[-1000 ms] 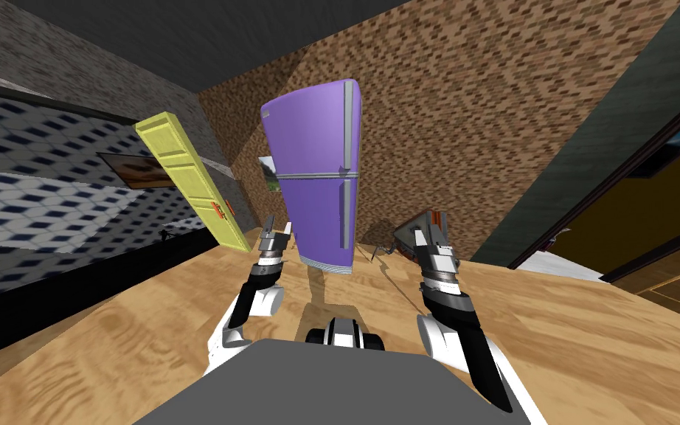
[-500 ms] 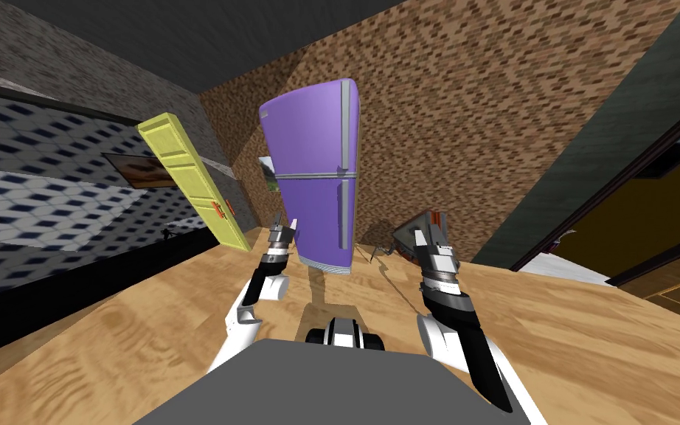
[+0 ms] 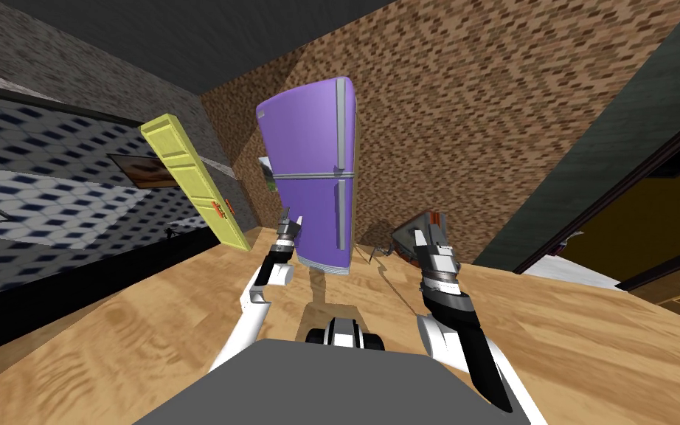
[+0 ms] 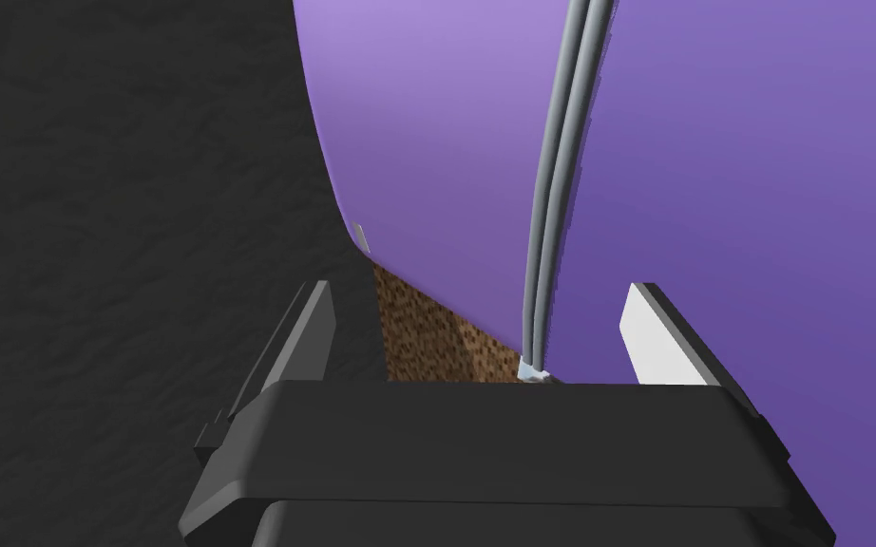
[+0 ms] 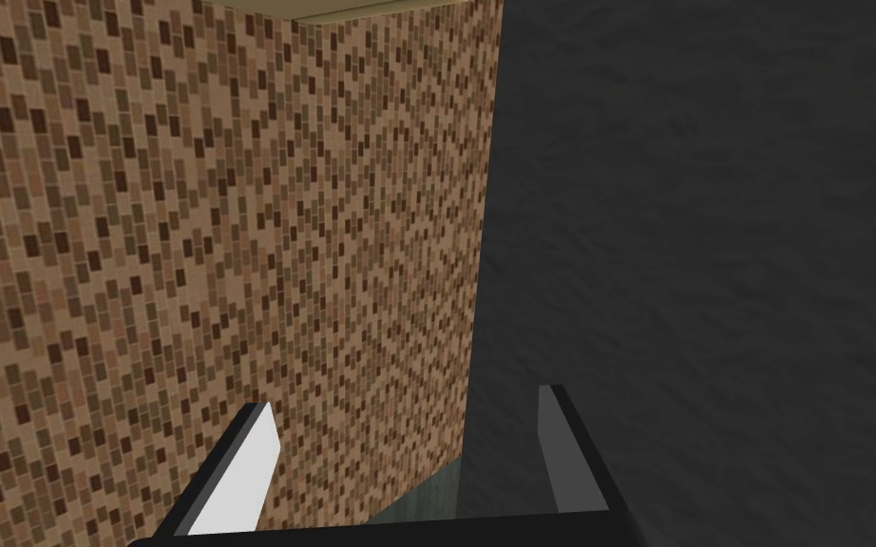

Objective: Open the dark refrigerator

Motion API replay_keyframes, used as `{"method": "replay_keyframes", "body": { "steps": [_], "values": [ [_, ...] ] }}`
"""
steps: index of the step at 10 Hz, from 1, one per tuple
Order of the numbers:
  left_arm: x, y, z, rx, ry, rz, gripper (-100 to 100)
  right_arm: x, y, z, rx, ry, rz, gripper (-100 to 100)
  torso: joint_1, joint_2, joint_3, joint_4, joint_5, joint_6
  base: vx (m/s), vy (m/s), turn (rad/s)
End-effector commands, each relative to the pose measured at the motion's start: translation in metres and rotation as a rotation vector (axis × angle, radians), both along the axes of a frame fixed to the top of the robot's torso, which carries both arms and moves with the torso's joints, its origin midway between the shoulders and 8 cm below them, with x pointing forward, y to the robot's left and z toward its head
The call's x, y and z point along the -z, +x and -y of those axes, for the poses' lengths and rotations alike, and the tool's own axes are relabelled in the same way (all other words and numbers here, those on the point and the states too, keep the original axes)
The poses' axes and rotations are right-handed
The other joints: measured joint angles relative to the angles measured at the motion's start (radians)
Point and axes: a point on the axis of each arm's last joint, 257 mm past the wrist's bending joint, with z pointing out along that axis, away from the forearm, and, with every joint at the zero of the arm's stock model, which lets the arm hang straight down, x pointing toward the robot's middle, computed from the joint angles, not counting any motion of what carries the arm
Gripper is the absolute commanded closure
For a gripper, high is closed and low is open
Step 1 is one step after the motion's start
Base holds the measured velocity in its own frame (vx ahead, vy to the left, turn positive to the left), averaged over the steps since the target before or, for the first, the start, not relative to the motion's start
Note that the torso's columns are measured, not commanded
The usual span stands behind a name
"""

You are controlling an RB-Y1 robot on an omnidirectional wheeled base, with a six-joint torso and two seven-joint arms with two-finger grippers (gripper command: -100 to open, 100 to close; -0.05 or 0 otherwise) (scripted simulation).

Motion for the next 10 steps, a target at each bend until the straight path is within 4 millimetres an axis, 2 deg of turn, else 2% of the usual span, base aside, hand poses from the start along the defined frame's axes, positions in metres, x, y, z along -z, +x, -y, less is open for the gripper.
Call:
{"method": "replay_keyframes", "body": {
  "steps": [1, 2, 3, 4, 5, 6, 7, 8, 9, 10],
  "values": [
    [0.0, 0.027, -0.002, 0.023, -0.026, -0.042, -100, 0.0, 0.0, 0.0, 0.0, 0.0, 0.0, 0, 0.0, 0.0, 0.0, 0.0, 0.0, 0.0, 0.014, -0.071, 0.021],
    [-0.01, 0.028, 0.002, 0.031, -0.025, -0.021, -100, 0.0, 0.0, 0.0, 0.0, 0.0, 0.0, 0, 0.0, -0.001, 0.0, 0.0, 0.0, 0.0, 0.013, -0.061, 0.015],
    [-0.004, 0.045, 0.0, 0.041, -0.043, -0.06, -100, 0.0, 0.0, 0.0, 0.0, 0.0, 0.0, 0, 0.0, 0.0, 0.0, 0.0, 0.0, 0.0, 0.017, -0.069, 0.024],
    [-0.013, 0.046, 0.003, 0.047, -0.043, -0.044, -100, 0.0, 0.0, 0.0, 0.0, 0.0, 0.0, 0, 0.0, -0.001, 0.0, 0.0, 0.0, 0.0, 0.016, -0.068, 0.023],
    [-0.006, 0.063, 0.001, 0.056, -0.062, -0.087, -100, 0.0, 0.0, 0.0, 0.0, 0.0, 0.0, 0, 0.0, 0.0, 0.0, 0.0, 0.0, 0.0, 0.013, -0.075, 0.03],
    [-0.016, 0.064, 0.005, 0.063, -0.061, -0.068, -100, 0.0, 0.0, 0.0, 0.0, 0.0, 0.0, 0, -0.001, 0.0, 0.0, 0.0, 0.0, 0.0, 0.014, -0.064, 0.013],
    [-0.007, 0.081, 0.002, 0.07, -0.081, -0.115, -100, 0.0, 0.0, 0.0, 0.0, 0.0, 0.0, 0, 0.0, 0.0, 0.0, 0.0, 0.0, 0.0, 0.033, -0.071, 0.028],
    [-0.019, 0.082, 0.006, 0.079, -0.08, -0.094, -100, 0.0, 0.0, 0.0, 0.0, 0.0, 0.0, 0, 0.0, -0.001, -0.001, 0.0, 0.0, 0.0, 0.019, -0.065, 0.015],
    [-0.012, 0.098, 0.003, 0.084, -0.101, -0.14, -100, 0.0, 0.0, 0.0, 0.0, 0.0, 0.0, 0, 0.0, 0.0, 0.0, 0.0, 0.0, 0.0, 0.021, -0.069, 0.029],
    [-0.023, 0.1, 0.007, 0.093, -0.1, -0.122, -100, 0.0, 0.0, 0.0, 0.0, 0.0, 0.0, 0, 0.0, 0.0, 0.0, 0.0, 0.0, 0.0, 0.012, -0.06, 0.019]
  ]
}}
